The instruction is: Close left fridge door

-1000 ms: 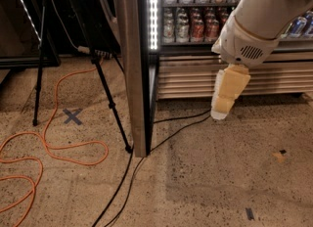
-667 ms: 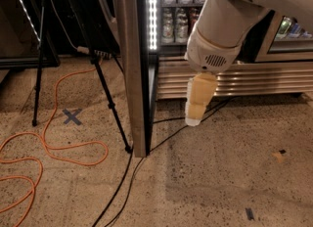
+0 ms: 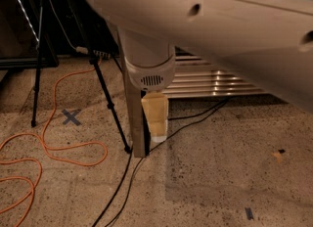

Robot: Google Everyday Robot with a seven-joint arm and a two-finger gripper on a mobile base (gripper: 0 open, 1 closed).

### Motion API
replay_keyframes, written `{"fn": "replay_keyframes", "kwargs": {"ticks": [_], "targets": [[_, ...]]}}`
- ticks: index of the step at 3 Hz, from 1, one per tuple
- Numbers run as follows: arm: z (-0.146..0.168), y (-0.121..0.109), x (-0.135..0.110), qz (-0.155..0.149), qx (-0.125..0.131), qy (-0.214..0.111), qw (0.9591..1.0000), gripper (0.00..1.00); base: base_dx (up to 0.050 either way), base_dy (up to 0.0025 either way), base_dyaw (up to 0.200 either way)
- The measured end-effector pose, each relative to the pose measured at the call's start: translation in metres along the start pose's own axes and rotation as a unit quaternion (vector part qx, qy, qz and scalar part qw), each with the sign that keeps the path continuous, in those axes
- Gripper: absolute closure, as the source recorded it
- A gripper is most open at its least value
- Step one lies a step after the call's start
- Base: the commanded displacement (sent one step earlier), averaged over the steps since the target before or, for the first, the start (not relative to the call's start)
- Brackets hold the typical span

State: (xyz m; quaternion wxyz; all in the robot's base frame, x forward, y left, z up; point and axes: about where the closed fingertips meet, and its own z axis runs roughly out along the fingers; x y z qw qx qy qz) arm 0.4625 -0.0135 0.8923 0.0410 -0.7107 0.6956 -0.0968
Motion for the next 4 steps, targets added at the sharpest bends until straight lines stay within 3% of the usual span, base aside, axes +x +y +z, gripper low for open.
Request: {"fn": "replay_keyframes", "kwargs": {"ticks": [1, 2, 3, 4], "targets": [[-0.004, -0.01, 0.009, 0.025, 0.023, 0.038, 0.9987, 0.0, 0.0, 0.0, 0.0], [-0.004, -0.011, 0.009, 0.026, 0.025, 0.036, 0.9987, 0.0, 0.0, 0.0, 0.0], [-0.002, -0.012, 0.01, 0.017, 0.017, -0.013, 0.9996, 0.0, 0.0, 0.0, 0.0], [-0.005, -0.007, -0.001, -0.014, 0.004, -0.101, 0.9947, 0.0, 0.0, 0.0, 0.0]]}}
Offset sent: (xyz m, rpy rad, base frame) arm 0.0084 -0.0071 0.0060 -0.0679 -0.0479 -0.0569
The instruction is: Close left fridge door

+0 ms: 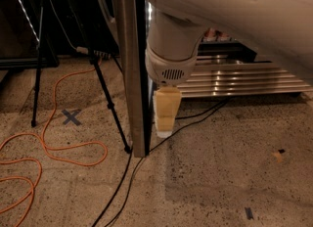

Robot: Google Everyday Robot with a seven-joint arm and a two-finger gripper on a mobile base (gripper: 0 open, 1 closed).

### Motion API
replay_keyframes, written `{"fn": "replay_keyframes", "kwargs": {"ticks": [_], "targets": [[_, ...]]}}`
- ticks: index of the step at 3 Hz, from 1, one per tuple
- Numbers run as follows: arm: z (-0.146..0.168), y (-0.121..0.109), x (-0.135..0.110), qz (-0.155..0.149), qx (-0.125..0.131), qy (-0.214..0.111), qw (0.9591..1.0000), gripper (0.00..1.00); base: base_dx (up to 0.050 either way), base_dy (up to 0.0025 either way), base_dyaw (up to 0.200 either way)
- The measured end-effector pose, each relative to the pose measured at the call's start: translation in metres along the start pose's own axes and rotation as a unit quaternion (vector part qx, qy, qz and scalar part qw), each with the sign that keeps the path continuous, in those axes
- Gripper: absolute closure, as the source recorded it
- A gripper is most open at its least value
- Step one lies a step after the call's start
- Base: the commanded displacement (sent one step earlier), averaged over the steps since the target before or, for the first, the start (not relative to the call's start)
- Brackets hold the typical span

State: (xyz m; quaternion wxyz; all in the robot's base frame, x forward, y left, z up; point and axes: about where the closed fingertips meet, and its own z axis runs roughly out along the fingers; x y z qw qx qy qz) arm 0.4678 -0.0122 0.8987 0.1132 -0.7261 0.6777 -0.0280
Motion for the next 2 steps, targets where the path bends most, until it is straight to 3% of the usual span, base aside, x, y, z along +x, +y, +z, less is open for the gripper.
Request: {"fn": "replay_keyframes", "kwargs": {"ticks": [1, 2], "targets": [[-0.0007, -0.0018, 0.0027, 0.006, 0.005, 0.011, 0.9999, 0.0, 0.0, 0.0, 0.0], [0.0072, -0.0007, -0.0016, 0.004, -0.008, 0.031, 0.9995, 0.0, 0.0, 0.0, 0.0]]}}
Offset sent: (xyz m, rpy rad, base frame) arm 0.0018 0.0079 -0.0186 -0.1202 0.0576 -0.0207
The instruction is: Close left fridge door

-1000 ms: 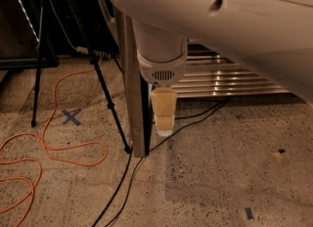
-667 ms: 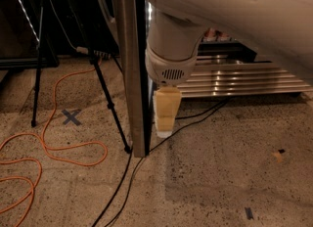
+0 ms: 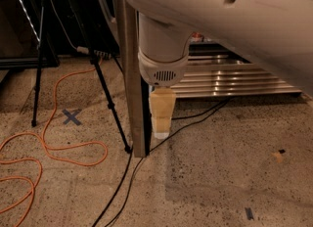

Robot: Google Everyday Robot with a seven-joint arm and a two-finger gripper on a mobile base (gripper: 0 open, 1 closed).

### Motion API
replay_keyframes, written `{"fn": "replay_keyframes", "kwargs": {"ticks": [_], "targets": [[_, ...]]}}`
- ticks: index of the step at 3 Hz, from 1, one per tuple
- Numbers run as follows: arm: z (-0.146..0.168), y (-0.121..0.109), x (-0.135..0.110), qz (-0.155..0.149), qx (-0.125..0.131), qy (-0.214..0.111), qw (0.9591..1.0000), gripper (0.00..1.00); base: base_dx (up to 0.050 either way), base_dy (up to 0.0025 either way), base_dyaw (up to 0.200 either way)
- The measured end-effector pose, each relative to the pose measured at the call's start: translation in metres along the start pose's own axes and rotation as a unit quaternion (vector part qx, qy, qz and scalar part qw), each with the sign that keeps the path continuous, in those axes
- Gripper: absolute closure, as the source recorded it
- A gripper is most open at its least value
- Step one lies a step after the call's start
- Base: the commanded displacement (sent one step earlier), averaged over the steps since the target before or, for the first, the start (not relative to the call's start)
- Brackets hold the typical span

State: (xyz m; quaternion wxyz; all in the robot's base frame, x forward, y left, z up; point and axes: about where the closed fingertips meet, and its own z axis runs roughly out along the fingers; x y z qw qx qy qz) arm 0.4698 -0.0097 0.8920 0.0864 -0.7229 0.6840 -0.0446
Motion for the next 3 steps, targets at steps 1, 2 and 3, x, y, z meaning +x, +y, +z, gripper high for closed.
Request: {"fn": "replay_keyframes", "kwargs": {"ticks": [1, 2, 3], "targets": [[0.0189, 0.0011, -0.0259, -0.023, -0.017, 0.023, 0.9993, 0.0, 0.0, 0.0, 0.0], [0.0189, 0.0011, -0.0259, -0.023, -0.017, 0.023, 0.9993, 0.0, 0.0, -0.00001, 0.194], [0.0189, 0.0011, -0.0259, -0.023, -0.017, 0.023, 0.9993, 0.0, 0.036, 0.00251, 0.137]]}}
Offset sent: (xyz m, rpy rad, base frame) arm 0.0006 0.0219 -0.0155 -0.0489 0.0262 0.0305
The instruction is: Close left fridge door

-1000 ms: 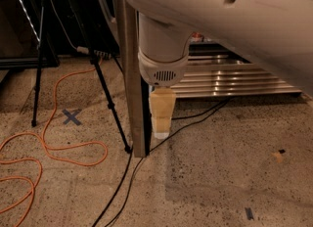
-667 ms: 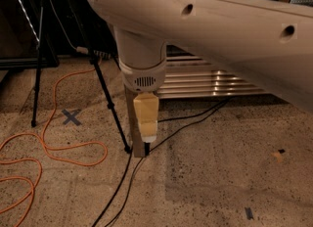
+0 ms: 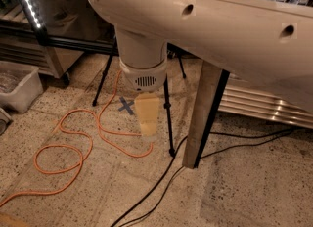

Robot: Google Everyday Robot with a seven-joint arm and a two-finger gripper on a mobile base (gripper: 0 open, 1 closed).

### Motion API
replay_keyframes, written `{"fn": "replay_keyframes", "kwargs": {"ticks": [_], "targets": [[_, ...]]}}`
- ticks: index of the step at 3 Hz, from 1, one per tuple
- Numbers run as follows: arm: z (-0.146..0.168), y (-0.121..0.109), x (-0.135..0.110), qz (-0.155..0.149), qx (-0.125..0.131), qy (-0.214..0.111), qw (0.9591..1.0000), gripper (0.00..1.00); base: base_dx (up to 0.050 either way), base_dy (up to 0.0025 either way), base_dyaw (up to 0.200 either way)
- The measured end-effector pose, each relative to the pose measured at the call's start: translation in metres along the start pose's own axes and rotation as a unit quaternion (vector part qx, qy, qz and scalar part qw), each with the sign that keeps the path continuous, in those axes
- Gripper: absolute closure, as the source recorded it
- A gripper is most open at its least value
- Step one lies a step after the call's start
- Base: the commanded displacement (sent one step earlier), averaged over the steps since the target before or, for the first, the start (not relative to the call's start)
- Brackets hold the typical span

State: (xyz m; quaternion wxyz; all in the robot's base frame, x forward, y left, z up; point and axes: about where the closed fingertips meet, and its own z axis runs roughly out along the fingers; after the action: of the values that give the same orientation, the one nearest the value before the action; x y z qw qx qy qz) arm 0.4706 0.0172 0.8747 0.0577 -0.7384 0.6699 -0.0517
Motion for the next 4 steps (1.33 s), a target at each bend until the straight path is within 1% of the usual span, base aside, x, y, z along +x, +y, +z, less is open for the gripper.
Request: {"fn": "replay_keyframes", "kwargs": {"ticks": [1, 2, 3, 4], "targets": [[0.0, 0.0, 0.0, 0.0, 0.0, 0.0, 1.0, 0.0, 0.041, -0.00237, -0.116], [0.0, 0.0, 0.0, 0.0, 0.0, 0.0, 1.0, 0.0, 0.0, 0.00001, 0.2], [0.0, 0.0, 0.0, 0.0, 0.0, 0.0, 1.0, 0.0, 0.046, -0.00001, 0.0], [0.0, 0.0, 0.0, 0.0, 0.0, 0.0, 1.0, 0.0, 0.039, -0.00243, -0.126]]}}
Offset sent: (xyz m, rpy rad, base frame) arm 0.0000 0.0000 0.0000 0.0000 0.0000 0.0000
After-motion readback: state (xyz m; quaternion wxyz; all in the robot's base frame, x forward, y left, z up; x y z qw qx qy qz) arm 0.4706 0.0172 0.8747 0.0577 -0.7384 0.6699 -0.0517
